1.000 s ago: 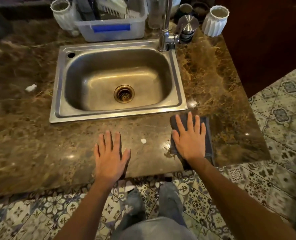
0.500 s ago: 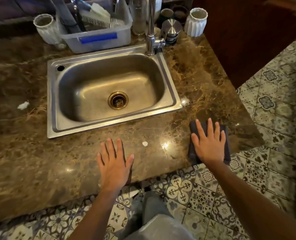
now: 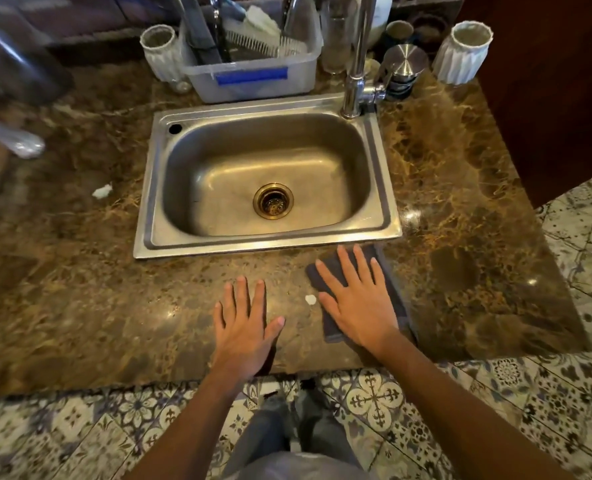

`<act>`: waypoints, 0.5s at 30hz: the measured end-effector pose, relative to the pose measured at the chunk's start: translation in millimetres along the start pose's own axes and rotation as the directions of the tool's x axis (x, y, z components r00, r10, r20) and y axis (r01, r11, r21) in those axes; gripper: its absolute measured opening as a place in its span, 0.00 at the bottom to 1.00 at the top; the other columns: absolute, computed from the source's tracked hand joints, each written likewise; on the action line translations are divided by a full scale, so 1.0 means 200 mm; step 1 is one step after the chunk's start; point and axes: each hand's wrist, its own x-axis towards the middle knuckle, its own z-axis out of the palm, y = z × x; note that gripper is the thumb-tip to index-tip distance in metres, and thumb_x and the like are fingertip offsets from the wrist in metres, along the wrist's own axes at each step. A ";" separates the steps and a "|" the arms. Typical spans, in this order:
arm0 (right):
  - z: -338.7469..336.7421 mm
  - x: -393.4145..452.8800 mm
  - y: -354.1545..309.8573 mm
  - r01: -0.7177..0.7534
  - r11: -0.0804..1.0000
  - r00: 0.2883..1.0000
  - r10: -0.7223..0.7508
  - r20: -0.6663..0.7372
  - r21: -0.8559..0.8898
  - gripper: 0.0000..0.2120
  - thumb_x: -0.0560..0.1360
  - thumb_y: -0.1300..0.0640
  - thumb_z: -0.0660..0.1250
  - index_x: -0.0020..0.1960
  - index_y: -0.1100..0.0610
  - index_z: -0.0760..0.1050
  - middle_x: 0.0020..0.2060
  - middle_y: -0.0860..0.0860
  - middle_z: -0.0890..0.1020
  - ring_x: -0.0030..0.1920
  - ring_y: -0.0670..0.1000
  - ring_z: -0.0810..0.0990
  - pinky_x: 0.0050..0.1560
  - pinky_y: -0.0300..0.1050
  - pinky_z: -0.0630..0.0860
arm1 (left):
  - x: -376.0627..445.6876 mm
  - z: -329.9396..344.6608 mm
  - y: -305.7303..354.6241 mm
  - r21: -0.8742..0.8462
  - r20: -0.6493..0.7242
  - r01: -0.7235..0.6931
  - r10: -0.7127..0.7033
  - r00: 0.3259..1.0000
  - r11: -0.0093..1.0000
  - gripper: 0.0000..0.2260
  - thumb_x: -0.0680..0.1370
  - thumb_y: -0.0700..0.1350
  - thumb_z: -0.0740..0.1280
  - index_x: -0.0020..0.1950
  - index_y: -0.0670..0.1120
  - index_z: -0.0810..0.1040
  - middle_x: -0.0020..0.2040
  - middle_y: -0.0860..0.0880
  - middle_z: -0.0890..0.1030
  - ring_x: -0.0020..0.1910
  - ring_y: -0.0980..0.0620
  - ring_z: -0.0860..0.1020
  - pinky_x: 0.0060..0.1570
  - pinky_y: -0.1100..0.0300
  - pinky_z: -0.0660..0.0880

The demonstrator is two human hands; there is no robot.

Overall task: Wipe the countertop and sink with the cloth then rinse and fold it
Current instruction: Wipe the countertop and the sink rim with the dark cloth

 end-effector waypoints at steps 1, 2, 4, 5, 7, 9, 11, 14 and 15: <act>0.01 -0.05 0.04 0.015 1.000 1.000 -0.015 0.005 -0.009 0.29 0.83 0.38 0.45 0.81 0.45 0.48 0.81 0.57 0.52 0.81 0.62 0.47 0.77 0.65 0.54 | 0.00 0.00 0.00 -0.006 0.002 0.004 -0.004 1.000 1.000 0.39 0.73 0.72 0.35 0.79 0.56 0.33 0.77 0.50 0.27 0.78 0.45 0.28 0.77 0.43 0.36; 0.03 -0.11 0.08 -0.004 1.000 1.000 0.004 -0.004 -0.013 0.29 0.83 0.38 0.46 0.82 0.45 0.48 0.81 0.57 0.52 0.81 0.62 0.48 0.77 0.64 0.54 | 0.00 -0.01 0.00 -0.009 0.002 0.005 -0.005 1.000 1.000 0.39 0.72 0.72 0.34 0.79 0.56 0.32 0.77 0.50 0.27 0.78 0.45 0.28 0.77 0.43 0.36; 0.04 -0.22 0.15 -0.110 0.994 0.992 0.109 -0.065 -0.003 0.29 0.83 0.40 0.50 0.82 0.47 0.53 0.81 0.59 0.54 0.80 0.63 0.51 0.77 0.64 0.55 | -0.01 -0.02 0.01 -0.001 -0.017 -0.006 0.006 1.000 1.000 0.40 0.71 0.74 0.31 0.79 0.55 0.32 0.77 0.50 0.28 0.78 0.45 0.30 0.76 0.43 0.36; 0.04 -0.26 0.18 -0.176 0.984 0.980 0.176 -0.094 0.002 0.29 0.83 0.41 0.51 0.81 0.49 0.55 0.80 0.61 0.55 0.80 0.64 0.53 0.77 0.64 0.55 | -0.01 -0.01 0.01 0.003 -0.027 -0.012 0.013 1.000 1.000 0.41 0.71 0.74 0.29 0.80 0.55 0.34 0.78 0.49 0.30 0.79 0.44 0.31 0.76 0.43 0.37; 0.02 -0.25 0.20 -0.310 0.951 0.944 0.308 -0.118 0.007 0.29 0.83 0.42 0.52 0.81 0.51 0.56 0.79 0.64 0.56 0.79 0.65 0.55 0.76 0.64 0.55 | -0.02 0.00 0.00 0.018 -0.048 -0.023 0.024 0.999 1.000 0.41 0.74 0.73 0.31 0.81 0.53 0.40 0.81 0.46 0.37 0.80 0.42 0.36 0.75 0.42 0.40; 0.00 -0.17 0.17 -0.414 0.910 0.903 0.414 -0.112 0.030 0.29 0.83 0.41 0.50 0.81 0.51 0.57 0.79 0.64 0.58 0.79 0.66 0.55 0.75 0.66 0.55 | -0.02 0.01 0.00 0.019 -0.054 -0.033 0.034 0.998 0.999 0.38 0.78 0.71 0.37 0.82 0.51 0.47 0.83 0.43 0.47 0.80 0.40 0.43 0.74 0.40 0.45; -0.01 -0.05 0.13 -0.468 0.882 0.878 0.472 -0.085 0.058 0.30 0.82 0.40 0.47 0.81 0.51 0.57 0.79 0.61 0.59 0.79 0.66 0.55 0.76 0.67 0.55 | -0.02 0.02 0.00 0.007 -0.057 -0.034 0.034 0.998 0.999 0.36 0.79 0.70 0.40 0.82 0.50 0.49 0.82 0.42 0.49 0.80 0.40 0.44 0.74 0.40 0.46; -0.02 0.08 0.03 -0.463 0.884 0.883 0.466 -0.058 0.056 0.32 0.82 0.40 0.46 0.81 0.54 0.56 0.80 0.61 0.58 0.79 0.67 0.53 0.76 0.67 0.54 | 0.00 0.01 0.00 -0.038 -0.051 -0.025 0.023 0.998 0.999 0.38 0.77 0.70 0.42 0.82 0.54 0.41 0.81 0.48 0.36 0.79 0.45 0.33 0.75 0.44 0.37; -0.03 0.11 -0.01 -0.453 0.890 0.888 0.456 -0.056 0.062 0.32 0.82 0.40 0.46 0.81 0.55 0.55 0.80 0.61 0.57 0.79 0.67 0.53 0.76 0.67 0.54 | -0.01 -0.01 -0.01 -0.061 -0.038 -0.029 0.026 0.999 0.998 0.37 0.78 0.69 0.46 0.82 0.55 0.40 0.80 0.50 0.33 0.78 0.47 0.30 0.75 0.45 0.35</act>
